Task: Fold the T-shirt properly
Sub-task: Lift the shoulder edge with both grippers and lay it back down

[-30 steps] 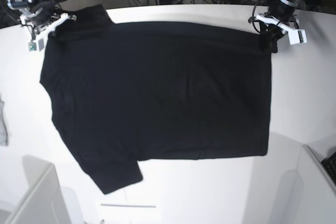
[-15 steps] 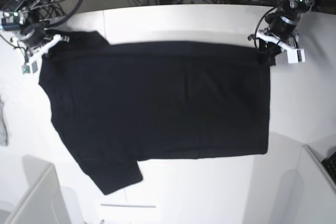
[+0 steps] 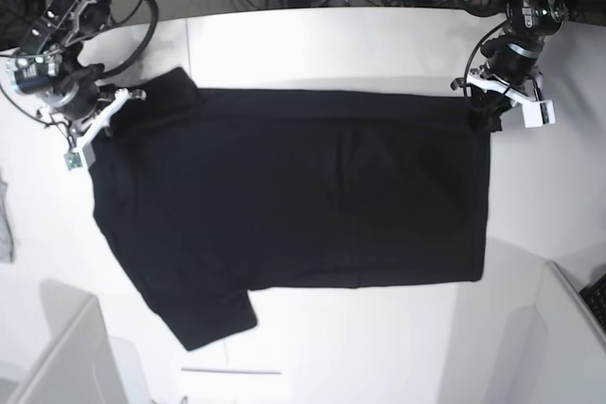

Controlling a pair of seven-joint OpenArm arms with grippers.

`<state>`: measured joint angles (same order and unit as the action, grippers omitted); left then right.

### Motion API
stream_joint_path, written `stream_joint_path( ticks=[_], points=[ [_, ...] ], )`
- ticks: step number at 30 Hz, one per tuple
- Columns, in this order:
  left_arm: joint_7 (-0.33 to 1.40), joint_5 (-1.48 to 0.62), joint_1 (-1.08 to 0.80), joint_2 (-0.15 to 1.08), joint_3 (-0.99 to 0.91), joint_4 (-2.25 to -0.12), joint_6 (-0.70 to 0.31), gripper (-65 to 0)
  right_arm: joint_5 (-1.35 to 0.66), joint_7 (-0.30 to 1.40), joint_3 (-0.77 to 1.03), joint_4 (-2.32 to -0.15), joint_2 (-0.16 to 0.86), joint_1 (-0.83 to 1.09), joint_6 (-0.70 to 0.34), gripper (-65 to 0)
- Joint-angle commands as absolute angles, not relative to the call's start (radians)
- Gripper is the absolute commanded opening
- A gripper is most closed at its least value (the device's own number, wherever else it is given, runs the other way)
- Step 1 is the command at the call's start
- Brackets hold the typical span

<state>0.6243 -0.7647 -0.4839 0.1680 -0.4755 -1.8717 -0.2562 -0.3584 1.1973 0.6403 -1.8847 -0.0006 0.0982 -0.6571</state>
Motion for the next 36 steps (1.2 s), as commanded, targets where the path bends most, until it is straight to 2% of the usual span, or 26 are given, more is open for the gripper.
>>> stream_joint_path(
  ticks=[1, 4, 14, 19, 25, 36],
  points=[
    [0.602, -0.78, -0.479, 0.176, -0.481, -1.886, -0.248, -65.0, -0.364, 1.173, 0.627, -1.9, 0.013, 0.074, -0.645, -65.0],
    [0.602, -0.78, -0.475, 0.177, -0.481, -1.885, -0.216, -65.0, -0.364, 1.171, 0.608, -1.873, 0.016, 0.047, -0.633, -65.0],
    [0.602, -0.779, -0.426, 0.179, -0.483, -1.859, -0.213, -65.0, -0.364, 1.171, 0.604, -1.721, 0.016, -0.045, -0.621, -65.0],
    [0.602, -0.779, -0.398, 0.217, -0.472, -1.824, -0.139, -65.0, -0.364, 1.171, 0.598, -1.661, 0.036, -0.099, -0.621, -65.0],
    [0.604, -0.779, -0.357, 0.239, -0.47, -1.774, -0.136, -65.0, -0.364, 1.115, 0.529, -1.583, 0.062, -0.131, -0.618, -65.0],
    [0.604, -0.779, -0.263, 0.286, -0.395, -1.639, -0.133, -65.0, -0.364, 1.043, 0.526, -1.46, 0.062, -0.153, -0.582, -65.0]
  ],
)
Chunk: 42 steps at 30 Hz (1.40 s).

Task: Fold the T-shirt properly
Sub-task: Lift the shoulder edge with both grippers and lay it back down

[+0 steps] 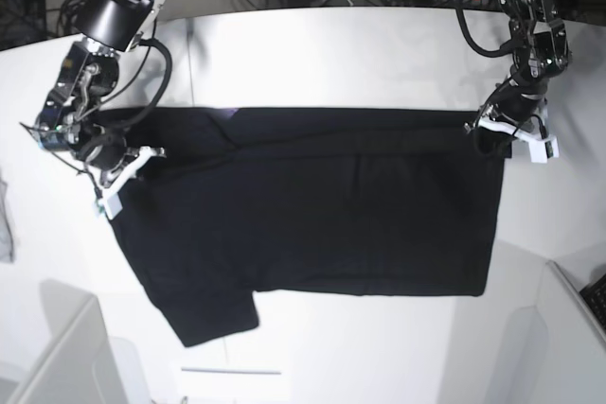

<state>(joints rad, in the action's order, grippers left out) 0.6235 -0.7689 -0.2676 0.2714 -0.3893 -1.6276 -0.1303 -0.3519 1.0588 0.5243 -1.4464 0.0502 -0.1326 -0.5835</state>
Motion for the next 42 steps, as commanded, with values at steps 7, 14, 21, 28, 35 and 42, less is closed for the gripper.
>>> stream_joint_path(
  ticks=[7, 14, 21, 28, 35, 42],
  points=[
    [0.604, -0.779, -0.222, 0.286, -0.395, -1.604, -0.133, -65.0, -0.364, 1.043, 0.526, -1.448, 0.062, -0.153, -0.582, -65.0],
    [0.604, -0.779, -0.18, 0.286, -0.395, -1.578, -0.133, -65.0, -0.364, 1.043, 0.535, -1.448, 0.062, -0.153, -0.581, -50.4],
    [0.604, -0.779, -0.124, 0.286, -0.4, -1.573, -0.133, -36.9, -0.364, 0.938, 0.538, -1.454, 0.062, -0.145, -0.578, -41.3],
    [0.604, -0.786, -0.068, 0.286, -0.407, -1.524, -0.131, -21.2, -0.369, 0.796, 0.633, -1.523, 0.051, -0.097, -0.432, -40.8],
    [0.601, -0.789, -0.179, 0.269, -0.501, -1.649, -0.131, -20.7, -0.371, 0.796, 0.769, -1.698, -0.002, -0.041, -0.325, -32.0],
    [0.599, -0.789, -0.302, 0.177, -0.671, -1.701, -0.153, -20.7, -0.39, 0.868, 0.915, -1.816, -0.104, 0.03, -0.317, -22.4]
  ],
)
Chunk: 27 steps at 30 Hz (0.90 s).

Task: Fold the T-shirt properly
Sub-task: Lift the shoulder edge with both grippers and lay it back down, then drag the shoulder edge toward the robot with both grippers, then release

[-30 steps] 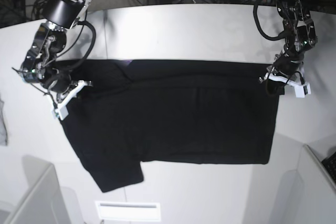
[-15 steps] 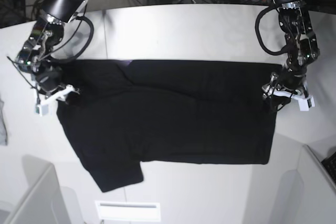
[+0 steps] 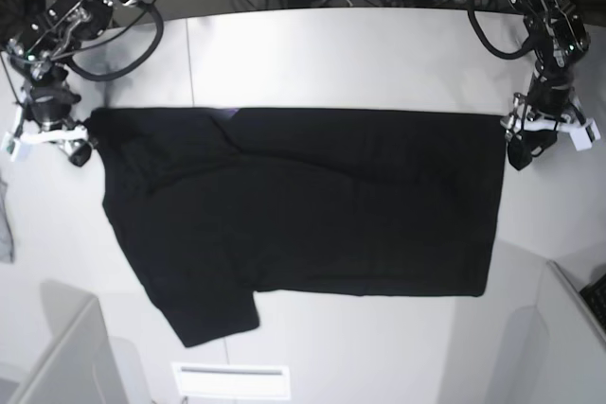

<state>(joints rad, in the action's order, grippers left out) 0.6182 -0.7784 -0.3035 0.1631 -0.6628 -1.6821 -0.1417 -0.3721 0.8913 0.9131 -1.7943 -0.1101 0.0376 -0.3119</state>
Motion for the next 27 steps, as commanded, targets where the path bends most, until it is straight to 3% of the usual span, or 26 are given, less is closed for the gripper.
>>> stream_joint_path(
  ticks=[1, 4, 9, 27],
  points=[
    [0.599, -0.789, -0.315, 0.165, -0.685, -1.699, -0.18, -20.7, -0.423, 0.891, 0.943, -1.821, -0.113, 0.042, -0.317, -22.4],
    [0.599, -0.789, -0.346, 0.125, -0.713, -1.673, -0.28, -20.7, -0.562, 0.937, 0.983, -1.814, -0.116, 0.096, -0.317, -22.4],
    [0.601, -0.788, -0.344, 0.101, -0.727, -1.601, -0.3, -20.7, -0.69, 0.938, 0.984, -1.788, -0.117, 0.16, -0.312, -22.8],
    [0.602, -0.782, -0.225, 0.104, -0.702, -1.408, -0.3, -21.6, -0.688, 0.935, 0.981, -1.494, -0.056, 0.079, -0.312, -23.1]
  ],
)
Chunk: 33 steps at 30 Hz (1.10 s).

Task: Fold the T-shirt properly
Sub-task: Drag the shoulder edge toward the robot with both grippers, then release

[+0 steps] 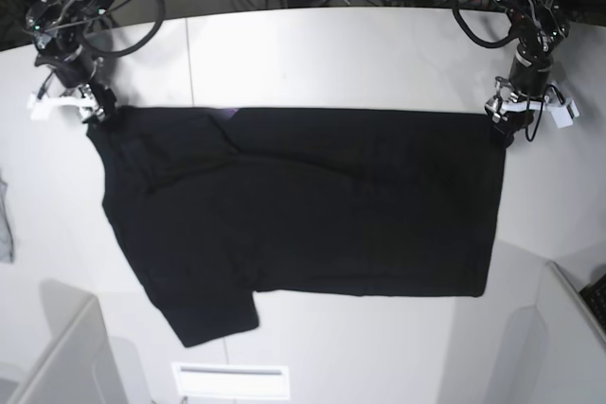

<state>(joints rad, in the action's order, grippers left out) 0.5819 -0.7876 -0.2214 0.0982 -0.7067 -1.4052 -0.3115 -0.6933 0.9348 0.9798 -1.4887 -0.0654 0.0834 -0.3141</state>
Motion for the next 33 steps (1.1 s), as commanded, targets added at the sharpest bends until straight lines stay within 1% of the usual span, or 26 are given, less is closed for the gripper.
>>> stream_joint_path(
  ticks=[1, 10, 15, 17, 19, 22, 24, 26, 27, 29, 33],
  points=[
    [0.602, -0.782, -0.223, 0.105, -0.679, -1.403, -0.3, -21.6, -0.688, 0.935, 0.981, -1.483, -0.051, 0.074, -0.312, -23.1],
    [0.601, -0.782, -0.214, 0.104, -0.645, -1.383, -0.297, -21.7, -0.687, 0.937, 0.98, -1.426, -0.031, 0.061, -0.315, -23.1],
    [0.601, -0.782, -0.214, 0.107, -0.65, -1.383, -0.295, -21.9, -0.687, 0.935, 0.912, -1.426, -0.019, 0.065, -0.317, -23.4],
    [0.601, -0.782, -0.214, 0.108, -0.651, -1.383, -0.295, -23.5, -0.687, 0.931, 0.912, -1.426, -0.024, 0.065, -0.317, -26.3],
    [0.601, -0.782, -0.214, 0.108, -0.651, -1.383, -0.295, -30.9, -0.687, 0.903, 0.905, -1.426, -0.024, 0.067, -0.317, -30.5],
    [0.601, -0.78, -0.214, 0.108, -0.647, -1.383, -0.295, -46.2, -0.687, 0.892, 0.905, -1.426, -0.024, 0.068, -0.317, -35.1],
    [0.602, -0.78, -0.214, 0.108, -0.645, -1.383, -0.295, -55.0, -0.687, 0.889, 0.905, -1.426, -0.024, 0.07, -0.317, -39.0],
    [0.602, -0.78, -0.214, 0.11, -0.644, -1.383, -0.295, -65.0, -0.687, 0.888, 0.905, -1.426, -0.022, 0.07, -0.317, -47.1],
    [0.602, -0.78, -0.214, 0.11, -0.644, -1.383, -0.295, -65.0, -0.687, 0.888, 0.905, -1.426, -0.022, 0.07, -0.317, -52.1],
    [0.602, -0.78, -0.216, 0.11, -0.644, -1.383, -0.294, -65.0, -0.687, 0.891, 0.906, -1.426, -0.018, 0.07, -0.315, -65.0],
    [0.604, -0.78, -0.228, 0.13, -0.642, -1.386, -0.294, -65.0, -0.687, 0.914, 0.911, -1.429, -0.016, 0.071, -0.311, -65.0]
  ],
)
